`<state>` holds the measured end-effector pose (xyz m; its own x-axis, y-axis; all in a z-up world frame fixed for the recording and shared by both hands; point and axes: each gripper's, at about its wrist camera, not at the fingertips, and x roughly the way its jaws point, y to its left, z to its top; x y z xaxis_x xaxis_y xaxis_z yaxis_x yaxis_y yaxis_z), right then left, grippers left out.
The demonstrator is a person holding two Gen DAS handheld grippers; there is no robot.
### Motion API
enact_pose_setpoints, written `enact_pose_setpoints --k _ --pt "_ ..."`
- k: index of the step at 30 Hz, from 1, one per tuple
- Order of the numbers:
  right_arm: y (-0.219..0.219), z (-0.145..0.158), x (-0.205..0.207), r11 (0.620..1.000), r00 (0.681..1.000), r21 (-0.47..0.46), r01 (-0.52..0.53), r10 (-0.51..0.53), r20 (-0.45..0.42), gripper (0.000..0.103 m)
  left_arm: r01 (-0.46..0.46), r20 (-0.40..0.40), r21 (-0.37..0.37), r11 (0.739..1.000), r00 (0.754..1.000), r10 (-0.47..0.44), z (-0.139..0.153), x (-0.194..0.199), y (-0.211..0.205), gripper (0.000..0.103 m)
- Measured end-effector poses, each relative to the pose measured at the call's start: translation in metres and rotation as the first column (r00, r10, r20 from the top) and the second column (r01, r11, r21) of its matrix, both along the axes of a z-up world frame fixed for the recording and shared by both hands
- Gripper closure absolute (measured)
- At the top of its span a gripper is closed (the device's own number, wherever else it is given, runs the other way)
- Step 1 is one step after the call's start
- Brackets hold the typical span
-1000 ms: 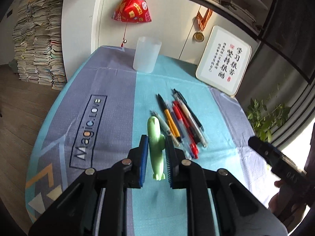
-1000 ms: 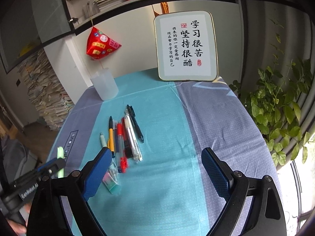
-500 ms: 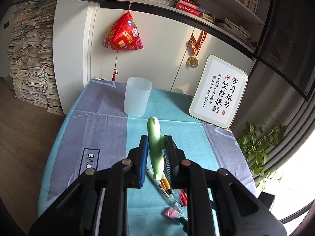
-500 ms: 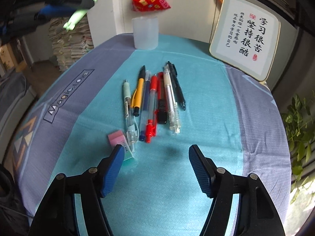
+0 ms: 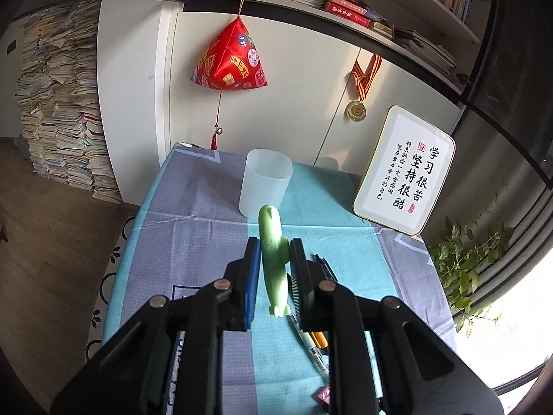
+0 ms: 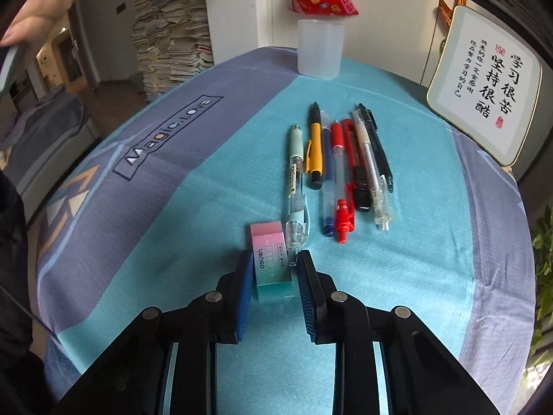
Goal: Organize stationery
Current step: 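Lift the highlighter with the left gripper while the right gripper grasps the pink eraser, then carry the highlighter into the clear cup and open the left gripper while the right lifts the eraser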
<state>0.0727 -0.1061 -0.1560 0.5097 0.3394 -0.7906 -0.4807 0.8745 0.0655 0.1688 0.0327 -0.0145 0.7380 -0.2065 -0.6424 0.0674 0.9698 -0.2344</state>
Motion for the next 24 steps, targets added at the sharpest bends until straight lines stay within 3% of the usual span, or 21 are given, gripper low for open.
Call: enact_pose_setpoints --k 6,13,18,24 --pt "-0.019 0.026 -0.019 0.994 0.998 0.105 0.007 -0.013 0.059 0.077 0.02 0.046 0.043 0.999 0.999 -0.022 0.027 -0.012 0.004 0.088" --pt "-0.026 0.048 -0.032 0.994 0.992 0.101 0.052 -0.063 0.11 0.077 0.031 0.087 0.033 0.999 0.996 -0.034 0.051 -0.026 0.012 0.088" --pt "-0.038 0.082 -0.044 0.975 0.978 0.219 0.03 -0.073 0.193 0.082 0.048 0.111 0.039 0.998 0.992 -0.053 0.063 -0.036 0.01 0.088" --pt "-0.037 0.108 -0.043 0.973 0.964 0.23 0.031 -0.089 0.249 0.082 0.061 0.138 0.033 0.998 0.988 -0.065 0.076 -0.044 0.013 0.088"
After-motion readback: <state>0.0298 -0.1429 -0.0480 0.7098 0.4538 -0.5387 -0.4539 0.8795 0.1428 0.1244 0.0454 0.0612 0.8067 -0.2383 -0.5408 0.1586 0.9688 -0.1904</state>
